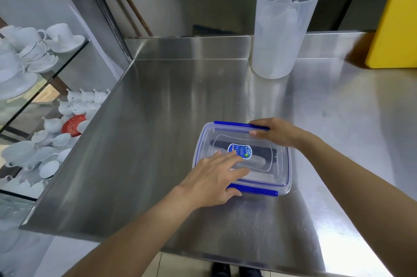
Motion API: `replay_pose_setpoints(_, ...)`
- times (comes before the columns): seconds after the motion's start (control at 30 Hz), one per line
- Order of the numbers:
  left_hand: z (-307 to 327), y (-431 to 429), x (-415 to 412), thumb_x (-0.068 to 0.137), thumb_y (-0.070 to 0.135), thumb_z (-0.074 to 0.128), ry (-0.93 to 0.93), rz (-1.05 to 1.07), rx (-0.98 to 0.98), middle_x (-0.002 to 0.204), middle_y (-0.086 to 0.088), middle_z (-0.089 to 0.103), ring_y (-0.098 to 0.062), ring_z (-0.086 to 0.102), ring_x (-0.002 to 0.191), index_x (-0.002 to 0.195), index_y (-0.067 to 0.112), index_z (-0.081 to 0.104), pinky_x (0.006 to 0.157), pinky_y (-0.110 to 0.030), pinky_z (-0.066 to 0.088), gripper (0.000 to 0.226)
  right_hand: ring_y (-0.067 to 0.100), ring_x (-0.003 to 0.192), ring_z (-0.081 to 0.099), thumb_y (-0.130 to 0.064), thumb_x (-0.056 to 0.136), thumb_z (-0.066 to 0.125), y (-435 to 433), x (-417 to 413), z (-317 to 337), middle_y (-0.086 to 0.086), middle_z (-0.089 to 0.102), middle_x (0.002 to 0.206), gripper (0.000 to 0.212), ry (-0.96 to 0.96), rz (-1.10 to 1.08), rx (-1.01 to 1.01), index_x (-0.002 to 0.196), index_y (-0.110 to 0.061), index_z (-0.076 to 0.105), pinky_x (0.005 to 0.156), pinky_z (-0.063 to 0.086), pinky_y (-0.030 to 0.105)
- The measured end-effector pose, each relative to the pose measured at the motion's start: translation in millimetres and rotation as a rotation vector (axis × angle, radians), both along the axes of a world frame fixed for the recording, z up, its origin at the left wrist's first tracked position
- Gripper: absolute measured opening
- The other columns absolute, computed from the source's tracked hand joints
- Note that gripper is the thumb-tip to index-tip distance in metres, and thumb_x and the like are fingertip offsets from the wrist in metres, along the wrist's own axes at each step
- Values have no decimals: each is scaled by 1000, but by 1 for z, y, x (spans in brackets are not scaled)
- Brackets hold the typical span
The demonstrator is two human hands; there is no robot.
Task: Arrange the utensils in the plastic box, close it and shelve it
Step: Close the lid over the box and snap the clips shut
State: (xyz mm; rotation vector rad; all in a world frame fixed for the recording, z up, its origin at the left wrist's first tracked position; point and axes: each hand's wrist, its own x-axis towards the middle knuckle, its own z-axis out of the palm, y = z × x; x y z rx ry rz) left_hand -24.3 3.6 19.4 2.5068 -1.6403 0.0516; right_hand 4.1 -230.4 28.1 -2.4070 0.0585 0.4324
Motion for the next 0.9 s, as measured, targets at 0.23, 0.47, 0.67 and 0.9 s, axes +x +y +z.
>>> replay_pose_setpoints(0.23,-15,-4,-2,65,30,84,-175,-51,-159,105,-8,74,-26,69,100,102,8,72,78,-47,56,44,17,100,49,-30,92,51,3,1,0,12,61,124,39,-79,2,-14,125,-10,55,82,41,29)
replay_pose_setpoints(0.47,-27,15,12,76,45,53,-47,113,-264,113,5,71,-12,65,107,106,22,71,101,-32,41,42,19,93,54,-36,90,55,2,-9,-4,6,64,110,35,-100,-144,90,117,-15,60,80,41,29)
replay_pose_setpoints(0.67,-32,21,17,89,9,61,671,942,-669,128,-7,58,-18,58,105,123,9,57,96,-30,42,33,31,69,51,-51,88,47,18,-27,-20,11,57,77,44,-124,-362,-154,81,-7,47,63,40,35)
replay_pose_setpoints(0.9,-17,7,16,97,25,48,1228,1050,-960,112,-2,69,-19,65,103,122,12,59,94,-39,51,30,30,76,66,-77,73,38,31,-48,-22,9,69,89,73,-118,-481,-39,98,-11,56,74,57,46)
